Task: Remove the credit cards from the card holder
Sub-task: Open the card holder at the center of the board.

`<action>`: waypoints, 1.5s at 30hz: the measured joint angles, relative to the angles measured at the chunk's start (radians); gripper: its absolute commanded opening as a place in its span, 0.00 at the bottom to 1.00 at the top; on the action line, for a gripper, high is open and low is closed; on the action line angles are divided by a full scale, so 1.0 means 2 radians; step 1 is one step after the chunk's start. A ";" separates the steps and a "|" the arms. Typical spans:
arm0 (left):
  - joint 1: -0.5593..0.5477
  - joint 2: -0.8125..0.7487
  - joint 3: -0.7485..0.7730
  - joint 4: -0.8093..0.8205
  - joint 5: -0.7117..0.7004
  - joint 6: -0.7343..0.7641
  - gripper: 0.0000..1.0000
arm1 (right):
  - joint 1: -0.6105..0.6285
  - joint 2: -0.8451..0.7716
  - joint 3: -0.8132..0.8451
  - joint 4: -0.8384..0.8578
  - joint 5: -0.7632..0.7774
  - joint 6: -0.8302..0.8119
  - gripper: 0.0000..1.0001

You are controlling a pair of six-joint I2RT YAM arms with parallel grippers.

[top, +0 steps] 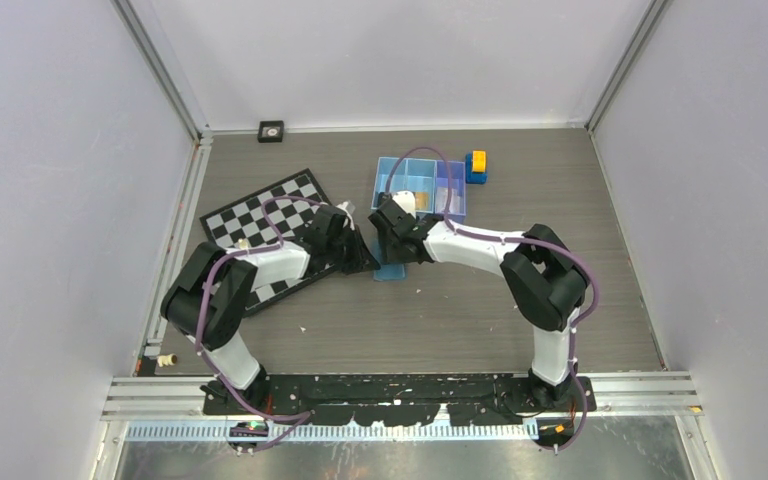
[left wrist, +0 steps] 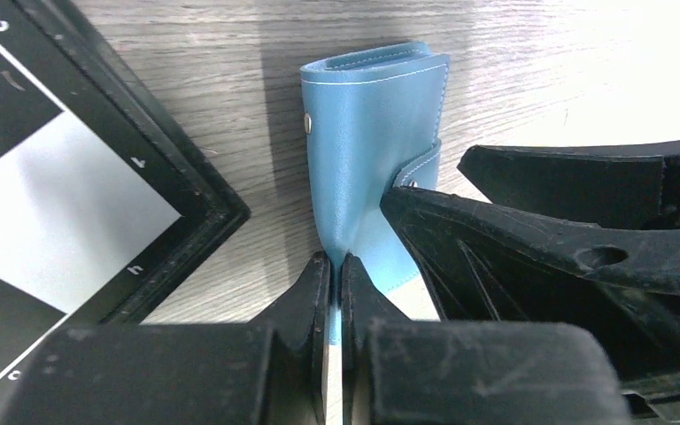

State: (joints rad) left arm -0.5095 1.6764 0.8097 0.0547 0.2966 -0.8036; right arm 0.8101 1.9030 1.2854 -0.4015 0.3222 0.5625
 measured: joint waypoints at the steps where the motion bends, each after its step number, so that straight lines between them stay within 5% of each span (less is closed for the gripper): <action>1: -0.001 -0.001 0.000 0.001 0.000 0.000 0.00 | 0.003 0.000 0.002 -0.006 0.009 0.001 0.53; 17: -0.003 -0.011 0.000 -0.007 -0.009 0.004 0.00 | 0.017 -0.027 0.014 -0.074 0.177 -0.008 0.55; 30: -0.003 -0.011 0.000 -0.007 -0.008 0.004 0.00 | 0.015 -0.082 -0.048 0.012 0.073 -0.030 0.68; 45: -0.003 -0.011 0.000 -0.007 -0.008 0.004 0.00 | 0.015 -0.020 -0.017 -0.009 0.069 -0.031 0.41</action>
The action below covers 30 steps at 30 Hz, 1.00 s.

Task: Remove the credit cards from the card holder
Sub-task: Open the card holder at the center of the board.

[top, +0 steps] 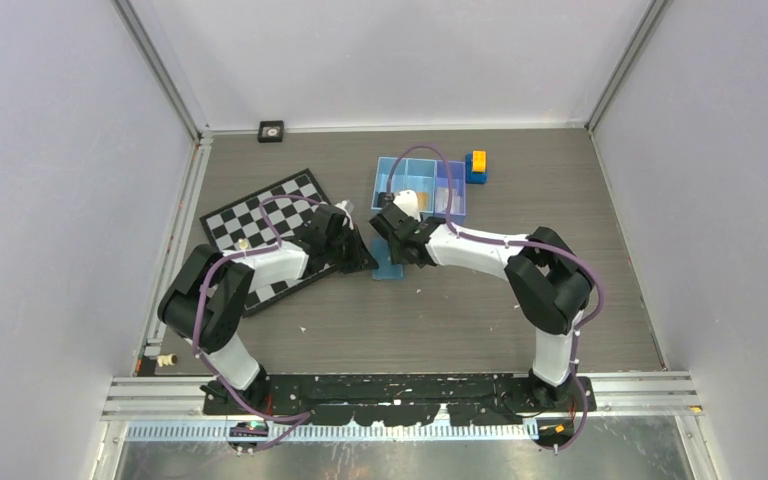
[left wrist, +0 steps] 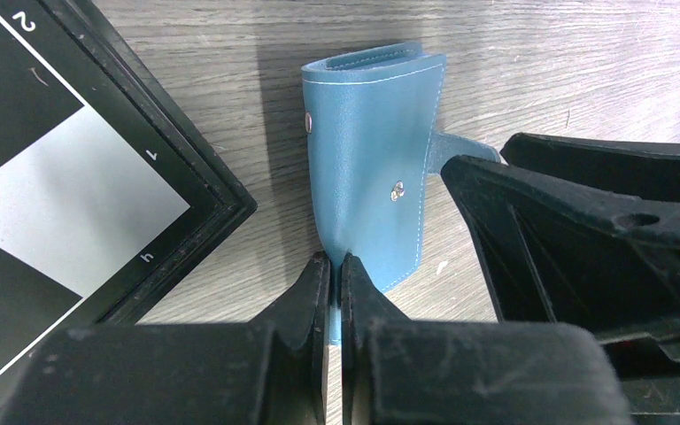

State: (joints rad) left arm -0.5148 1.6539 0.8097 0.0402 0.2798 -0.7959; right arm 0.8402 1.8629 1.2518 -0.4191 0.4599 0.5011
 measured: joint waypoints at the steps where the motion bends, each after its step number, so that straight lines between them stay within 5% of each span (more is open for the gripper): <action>1: 0.000 0.000 0.000 0.000 0.000 0.000 0.00 | 0.000 0.004 0.004 -0.004 0.004 0.001 0.36; 7: 0.000 0.000 0.000 0.000 0.000 0.000 0.00 | -0.005 0.012 0.017 -0.017 0.009 0.006 0.01; 11: 0.000 0.000 0.000 -0.001 0.000 0.001 0.11 | -0.006 0.006 0.009 -0.009 -0.005 0.006 0.01; 17: 0.000 -0.023 0.000 -0.033 -0.022 0.019 0.48 | -0.007 -0.058 -0.047 0.031 -0.037 0.010 0.00; 30: -0.053 -0.056 0.029 -0.098 -0.091 0.078 0.70 | -0.010 -0.130 -0.102 0.098 -0.078 0.022 0.00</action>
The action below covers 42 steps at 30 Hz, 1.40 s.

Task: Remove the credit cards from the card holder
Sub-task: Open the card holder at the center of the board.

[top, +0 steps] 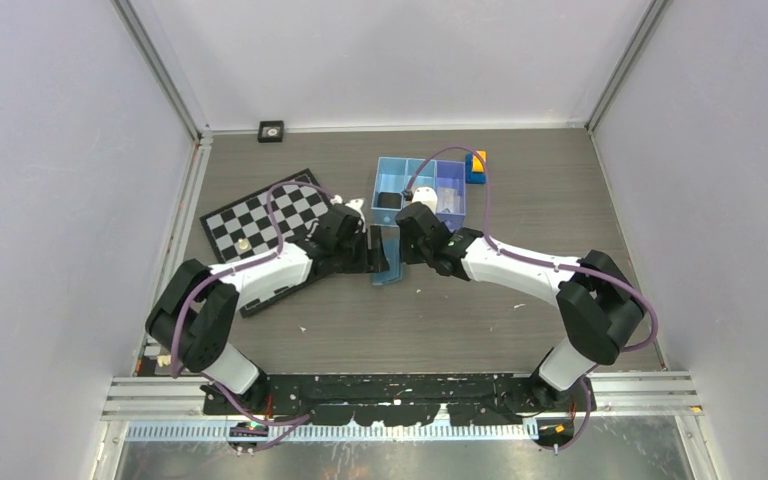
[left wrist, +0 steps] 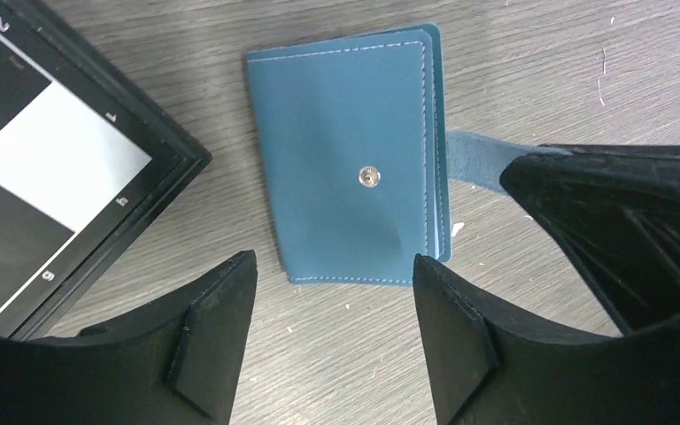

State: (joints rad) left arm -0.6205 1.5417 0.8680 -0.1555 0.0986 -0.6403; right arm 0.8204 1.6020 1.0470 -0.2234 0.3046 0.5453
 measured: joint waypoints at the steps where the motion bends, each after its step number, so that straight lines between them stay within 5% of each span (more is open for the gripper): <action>1: -0.004 0.003 0.004 0.000 0.001 0.002 0.75 | 0.000 0.000 -0.001 0.002 -0.002 0.001 0.00; 3: -0.004 0.012 0.008 0.002 0.007 0.007 0.83 | 0.000 0.000 -0.002 0.004 -0.005 0.002 0.01; 12: -0.003 0.039 0.013 0.004 0.034 0.010 0.85 | 0.000 -0.001 -0.004 0.018 -0.019 0.004 0.01; 16: -0.003 0.055 0.021 0.004 0.045 0.010 1.00 | 0.000 -0.002 -0.008 0.018 -0.021 0.004 0.01; 38: 0.022 0.043 -0.005 0.047 0.083 -0.011 1.00 | 0.000 -0.020 -0.024 0.030 -0.025 0.011 0.01; 42: 0.027 0.046 -0.003 0.042 0.084 -0.018 0.84 | 0.000 -0.020 -0.027 0.033 -0.024 0.014 0.01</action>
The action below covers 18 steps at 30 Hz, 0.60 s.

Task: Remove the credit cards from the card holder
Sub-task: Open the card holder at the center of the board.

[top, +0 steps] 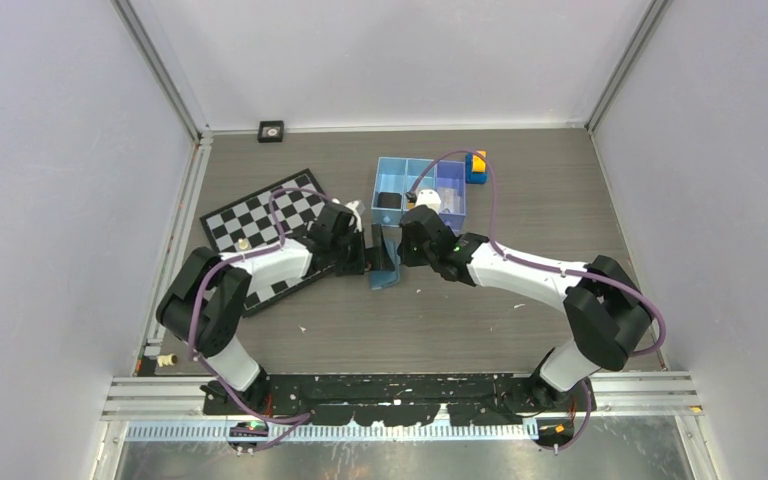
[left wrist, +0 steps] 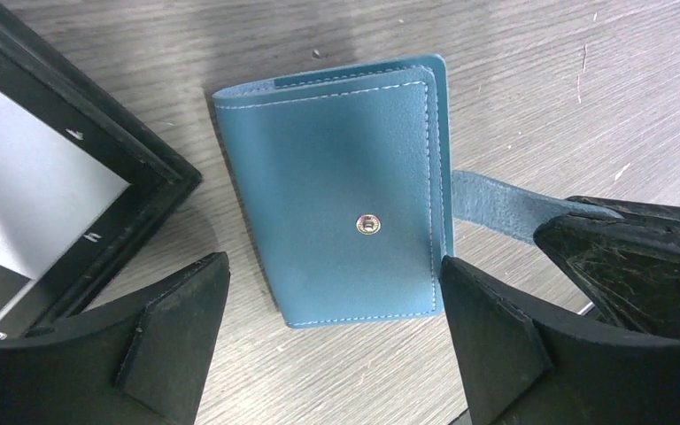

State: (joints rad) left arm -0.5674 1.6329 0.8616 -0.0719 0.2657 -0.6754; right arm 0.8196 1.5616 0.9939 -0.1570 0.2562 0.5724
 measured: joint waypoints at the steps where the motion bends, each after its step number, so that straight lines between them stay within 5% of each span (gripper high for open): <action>1: 0.004 0.000 0.000 0.000 0.004 -0.002 0.79 | 0.000 -0.001 -0.002 0.000 0.001 0.001 0.01; 11: 0.054 0.002 -0.016 0.053 0.068 -0.044 0.29 | -0.006 -0.010 -0.009 0.001 0.025 0.014 0.00; 18: 0.056 -0.032 -0.039 0.061 0.056 -0.051 0.21 | -0.019 -0.010 -0.014 0.000 0.023 0.030 0.01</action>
State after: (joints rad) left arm -0.4545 1.5684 0.7834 0.0498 0.3775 -0.7776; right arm 0.7807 1.5410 0.9649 -0.1570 0.3031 0.6323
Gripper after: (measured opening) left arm 0.216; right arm 0.043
